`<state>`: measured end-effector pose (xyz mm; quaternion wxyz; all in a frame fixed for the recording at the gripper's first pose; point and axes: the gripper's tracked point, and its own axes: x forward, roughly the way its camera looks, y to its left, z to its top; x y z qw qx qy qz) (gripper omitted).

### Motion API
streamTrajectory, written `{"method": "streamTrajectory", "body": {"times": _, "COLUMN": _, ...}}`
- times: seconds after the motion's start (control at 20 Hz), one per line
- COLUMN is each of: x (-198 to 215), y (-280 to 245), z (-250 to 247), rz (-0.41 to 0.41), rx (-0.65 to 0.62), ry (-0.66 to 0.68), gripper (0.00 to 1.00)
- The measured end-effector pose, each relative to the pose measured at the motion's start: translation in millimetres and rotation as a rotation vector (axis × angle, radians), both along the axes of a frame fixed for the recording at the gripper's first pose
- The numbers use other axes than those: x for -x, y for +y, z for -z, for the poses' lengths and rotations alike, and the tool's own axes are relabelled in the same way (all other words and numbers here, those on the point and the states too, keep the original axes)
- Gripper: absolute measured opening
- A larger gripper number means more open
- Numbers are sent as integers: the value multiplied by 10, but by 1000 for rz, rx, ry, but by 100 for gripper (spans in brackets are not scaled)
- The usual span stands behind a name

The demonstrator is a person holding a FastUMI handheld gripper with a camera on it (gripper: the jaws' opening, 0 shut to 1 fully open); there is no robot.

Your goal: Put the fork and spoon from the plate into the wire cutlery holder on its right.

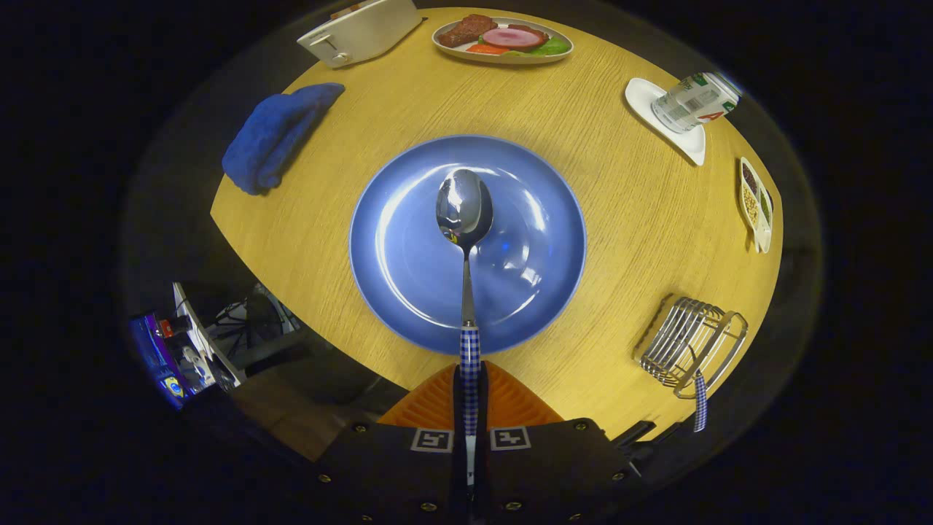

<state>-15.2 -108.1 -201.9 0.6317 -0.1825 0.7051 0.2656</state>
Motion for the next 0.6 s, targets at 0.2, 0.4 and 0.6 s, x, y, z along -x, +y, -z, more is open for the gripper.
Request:
{"method": "streamTrajectory", "body": {"times": 0.2, "x": 15, "y": -242, "z": -144, "rz": -49, "rx": 51, "ry": -10, "gripper": 4}}
{"method": "streamTrajectory", "body": {"times": 0.4, "x": 62, "y": -465, "z": -323, "rz": -95, "rx": 71, "ry": 2, "gripper": 4}}
{"method": "streamTrajectory", "body": {"times": 0.6, "x": 78, "y": -973, "z": -573, "rz": -130, "rx": 146, "ry": 10, "gripper": 4}}
